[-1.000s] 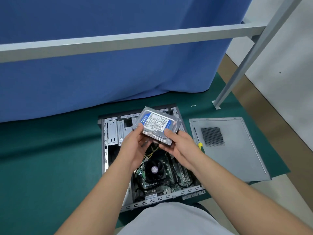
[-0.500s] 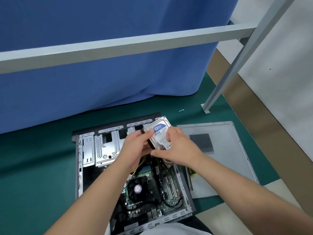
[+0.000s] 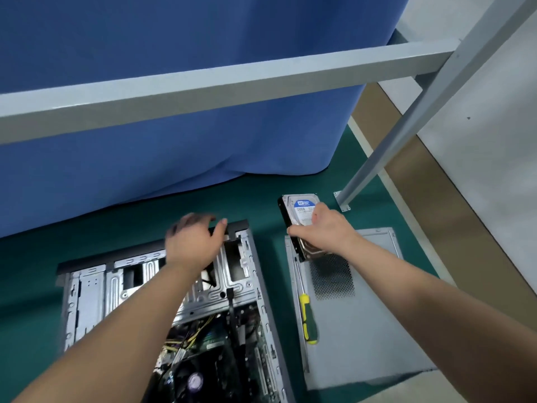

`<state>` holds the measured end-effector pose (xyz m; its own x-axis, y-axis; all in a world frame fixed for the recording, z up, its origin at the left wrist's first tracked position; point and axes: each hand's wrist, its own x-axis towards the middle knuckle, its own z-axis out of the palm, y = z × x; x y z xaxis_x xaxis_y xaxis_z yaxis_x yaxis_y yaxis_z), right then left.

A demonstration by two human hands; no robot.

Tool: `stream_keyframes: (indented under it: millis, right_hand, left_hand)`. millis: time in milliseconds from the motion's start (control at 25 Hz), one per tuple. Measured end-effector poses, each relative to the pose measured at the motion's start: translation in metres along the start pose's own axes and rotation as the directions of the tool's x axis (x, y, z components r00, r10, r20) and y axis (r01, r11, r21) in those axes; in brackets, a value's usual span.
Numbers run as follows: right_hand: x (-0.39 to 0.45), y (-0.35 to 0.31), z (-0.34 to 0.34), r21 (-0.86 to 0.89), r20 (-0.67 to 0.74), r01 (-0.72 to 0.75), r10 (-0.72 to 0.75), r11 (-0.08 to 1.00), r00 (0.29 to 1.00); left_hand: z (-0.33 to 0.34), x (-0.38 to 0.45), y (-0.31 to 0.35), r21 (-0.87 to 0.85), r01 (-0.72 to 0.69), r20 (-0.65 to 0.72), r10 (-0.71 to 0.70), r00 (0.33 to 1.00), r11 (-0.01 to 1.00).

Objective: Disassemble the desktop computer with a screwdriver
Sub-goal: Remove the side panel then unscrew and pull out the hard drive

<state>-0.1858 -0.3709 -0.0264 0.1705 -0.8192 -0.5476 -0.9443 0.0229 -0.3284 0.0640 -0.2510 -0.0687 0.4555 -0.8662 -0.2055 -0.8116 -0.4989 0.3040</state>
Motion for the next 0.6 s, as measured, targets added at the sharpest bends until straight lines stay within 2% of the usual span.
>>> stream_keyframes:
  millis: [80,160,240,360,480,600]
  right_hand:
    - [0.040,0.001,0.000,0.003,0.002,-0.028,0.028,1.000,1.000]
    - [0.084,-0.005,0.002,0.001,-0.004,-0.031,0.031,1.000,1.000]
    - [0.126,-0.016,0.004,-0.026,-0.003,-0.017,0.017,1.000,1.000]
    - [0.177,-0.032,0.004,-0.039,-0.032,0.012,-0.013,0.999,0.999]
    - [0.207,-0.040,0.005,-0.016,-0.087,-0.056,0.055,0.998,0.995]
    - [0.225,-0.042,0.012,-0.070,-0.147,-0.104,0.092,0.992,0.985]
  left_hand:
    - [0.020,0.000,-0.002,0.173,0.023,-0.091,-0.007,0.996,0.985]
    - [0.036,0.003,-0.003,0.193,0.028,-0.238,0.019,0.971,0.981]
    - [0.044,0.006,-0.008,0.219,0.021,-0.323,0.052,0.945,0.976]
    - [0.049,0.008,-0.011,0.254,0.024,-0.401,0.083,0.912,0.967]
    - [0.050,0.007,-0.009,0.257,0.005,-0.436,0.112,0.893,0.966]
    - [0.050,0.007,-0.011,0.261,0.004,-0.435,0.114,0.893,0.965]
